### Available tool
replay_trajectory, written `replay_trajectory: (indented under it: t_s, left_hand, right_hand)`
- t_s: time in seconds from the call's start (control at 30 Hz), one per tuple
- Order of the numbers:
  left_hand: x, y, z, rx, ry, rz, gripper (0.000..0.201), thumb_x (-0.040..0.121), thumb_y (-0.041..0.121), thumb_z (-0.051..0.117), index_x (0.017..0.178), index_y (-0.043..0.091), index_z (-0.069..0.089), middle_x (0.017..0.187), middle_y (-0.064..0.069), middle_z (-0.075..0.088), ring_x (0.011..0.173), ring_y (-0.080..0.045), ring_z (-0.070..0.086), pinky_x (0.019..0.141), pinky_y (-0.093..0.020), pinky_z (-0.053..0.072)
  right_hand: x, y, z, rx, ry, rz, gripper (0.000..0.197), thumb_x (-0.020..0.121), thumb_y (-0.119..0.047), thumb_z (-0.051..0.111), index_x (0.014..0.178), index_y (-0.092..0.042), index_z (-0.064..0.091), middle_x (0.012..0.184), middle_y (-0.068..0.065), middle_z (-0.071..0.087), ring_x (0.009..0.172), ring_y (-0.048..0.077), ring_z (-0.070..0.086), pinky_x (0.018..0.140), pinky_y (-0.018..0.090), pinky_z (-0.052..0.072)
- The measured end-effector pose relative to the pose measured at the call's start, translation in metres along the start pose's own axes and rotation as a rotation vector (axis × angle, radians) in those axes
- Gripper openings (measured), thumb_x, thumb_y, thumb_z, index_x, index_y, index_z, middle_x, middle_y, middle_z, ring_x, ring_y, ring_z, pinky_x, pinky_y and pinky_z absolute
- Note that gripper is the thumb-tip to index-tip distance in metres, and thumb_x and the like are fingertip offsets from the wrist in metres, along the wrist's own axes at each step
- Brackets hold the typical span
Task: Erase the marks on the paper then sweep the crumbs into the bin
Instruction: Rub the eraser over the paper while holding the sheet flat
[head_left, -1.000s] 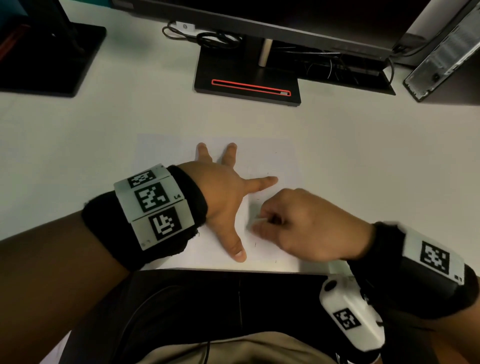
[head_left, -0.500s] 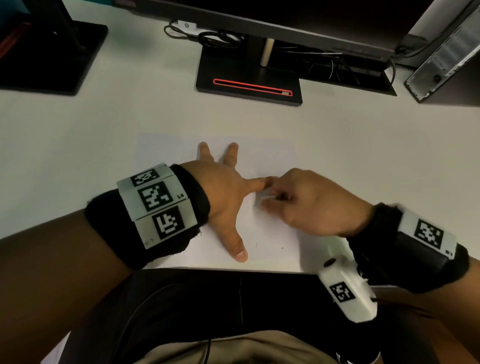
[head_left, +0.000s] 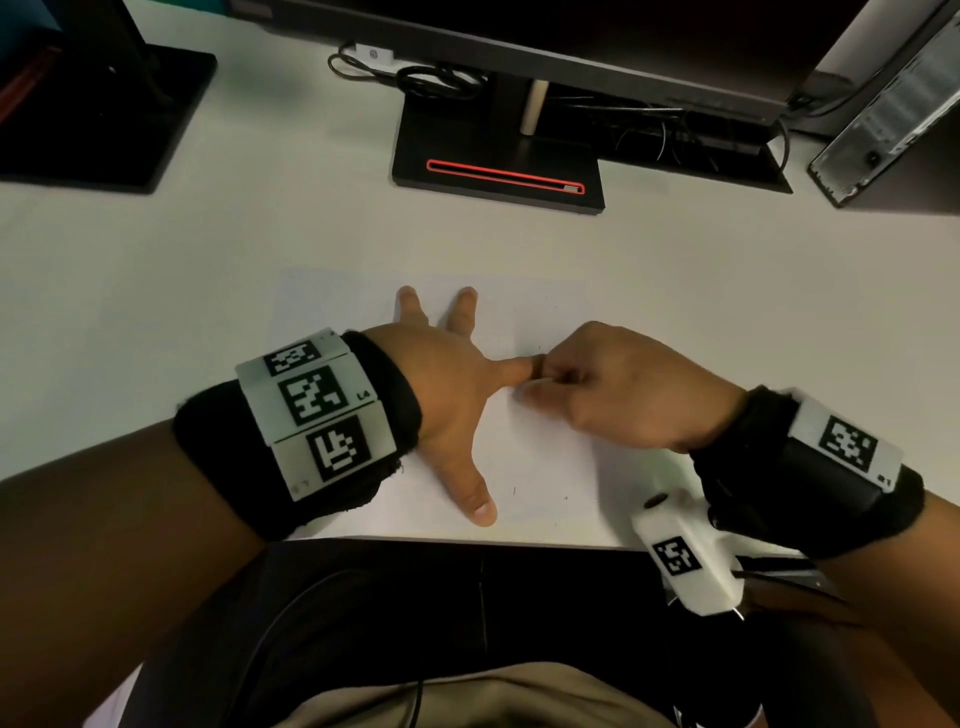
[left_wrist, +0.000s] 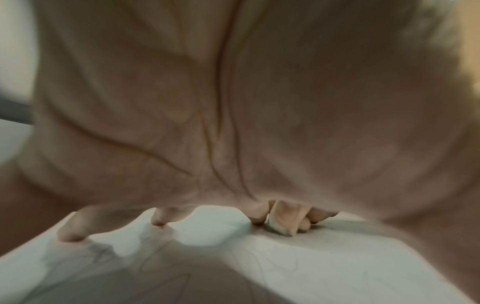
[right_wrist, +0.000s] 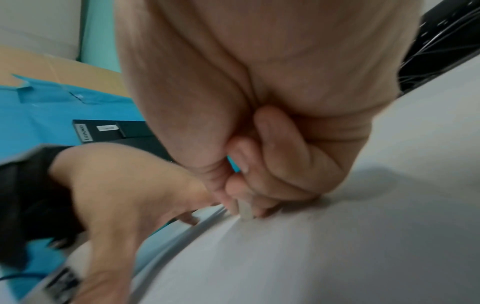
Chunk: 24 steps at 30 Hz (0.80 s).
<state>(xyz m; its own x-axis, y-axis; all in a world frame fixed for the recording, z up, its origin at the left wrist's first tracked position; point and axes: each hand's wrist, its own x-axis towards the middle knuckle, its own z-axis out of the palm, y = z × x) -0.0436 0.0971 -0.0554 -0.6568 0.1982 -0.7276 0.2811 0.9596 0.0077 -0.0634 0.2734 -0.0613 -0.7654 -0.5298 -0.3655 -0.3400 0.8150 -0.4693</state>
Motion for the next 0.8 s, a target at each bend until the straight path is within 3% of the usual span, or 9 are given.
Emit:
replay_trajectory:
  t_s: [0.13,0.3,0.37,0.43,0.5,0.6,0.7,0.8]
  left_hand:
    - [0.003,0.0,0.001,0.001,-0.007,-0.003,0.142,0.048,0.082,0.079,0.145,0.06,-0.022,0.152,-0.008,-0.048,0.138,-0.061,-0.028,0.11,-0.07,0.03]
    - [0.0,0.0,0.0,-0.007,-0.008,0.003,0.139,0.048,0.082,0.079,0.142,0.065,-0.023,0.152,-0.008,-0.048,0.139,-0.06,-0.028,0.109,-0.07,0.032]
    - [0.0,0.0,0.0,0.0,-0.014,0.0,0.139,0.049,0.082,0.077,0.145,0.062,-0.021,0.153,-0.009,-0.047,0.139,-0.06,-0.027,0.11,-0.07,0.03]
    - [0.001,-0.001,0.001,0.003,-0.009,0.001,0.14,0.047,0.083,0.077,0.145,0.062,-0.022,0.153,-0.008,-0.046,0.139,-0.06,-0.027,0.11,-0.071,0.029]
    - [0.002,-0.002,0.001,0.005,0.0,0.006,0.142,0.046,0.084,0.077,0.142,0.063,-0.025,0.153,-0.008,-0.046,0.139,-0.06,-0.026,0.109,-0.072,0.029]
    - [0.001,-0.002,0.002,-0.004,0.007,-0.002,0.144,0.046,0.083,0.078,0.139,0.063,-0.03,0.153,-0.008,-0.047,0.139,-0.059,-0.027,0.109,-0.072,0.029]
    - [0.002,-0.003,0.004,-0.014,0.043,-0.003,0.147,0.041,0.084,0.079,0.128,0.069,-0.039,0.155,-0.006,-0.044,0.14,-0.058,-0.028,0.107,-0.072,0.032]
    - [0.002,-0.004,0.005,-0.029,0.041,-0.01,0.149,0.04,0.083,0.08,0.125,0.068,-0.041,0.155,-0.004,-0.044,0.14,-0.056,-0.029,0.106,-0.072,0.033]
  right_hand:
    - [-0.005,-0.008,0.013,0.019,-0.097,-0.111,0.037,0.098,-0.027,0.059,0.067,-0.006,0.054,0.075,0.009,0.062,0.054,0.013,0.048,0.053,0.024,0.04]
    - [0.0,-0.005,0.004,0.028,-0.02,0.015,0.045,0.1,-0.032,0.058,0.062,-0.008,0.054,0.052,0.002,0.045,0.044,0.01,0.036,0.049,0.023,0.033]
    - [-0.003,-0.01,0.01,0.043,-0.075,-0.02,0.041,0.101,-0.031,0.055,0.07,-0.003,0.059,0.058,0.008,0.053,0.045,0.01,0.037,0.049,0.022,0.034]
    - [-0.003,-0.011,0.013,0.083,-0.105,-0.013,0.043,0.1,-0.031,0.056,0.067,-0.005,0.056,0.074,0.019,0.062,0.049,0.013,0.041,0.052,0.025,0.036]
    - [-0.001,-0.008,0.007,0.122,-0.06,0.045,0.045,0.1,-0.032,0.058,0.063,-0.006,0.055,0.076,0.023,0.061,0.051,0.016,0.041,0.055,0.03,0.038]
    - [-0.003,-0.016,0.007,0.093,-0.075,0.027,0.038,0.1,-0.03,0.057,0.065,-0.016,0.063,0.071,0.018,0.063,0.05,0.013,0.043,0.053,0.026,0.039]
    - [-0.01,-0.019,0.008,0.054,-0.15,0.034,0.047,0.099,-0.029,0.058,0.056,-0.014,0.05,0.053,0.003,0.047,0.044,0.009,0.036,0.046,0.018,0.034]
    - [-0.009,-0.008,0.0,0.03,-0.075,0.098,0.047,0.097,-0.034,0.058,0.062,-0.002,0.053,0.058,0.006,0.049,0.051,0.015,0.04,0.054,0.03,0.037]
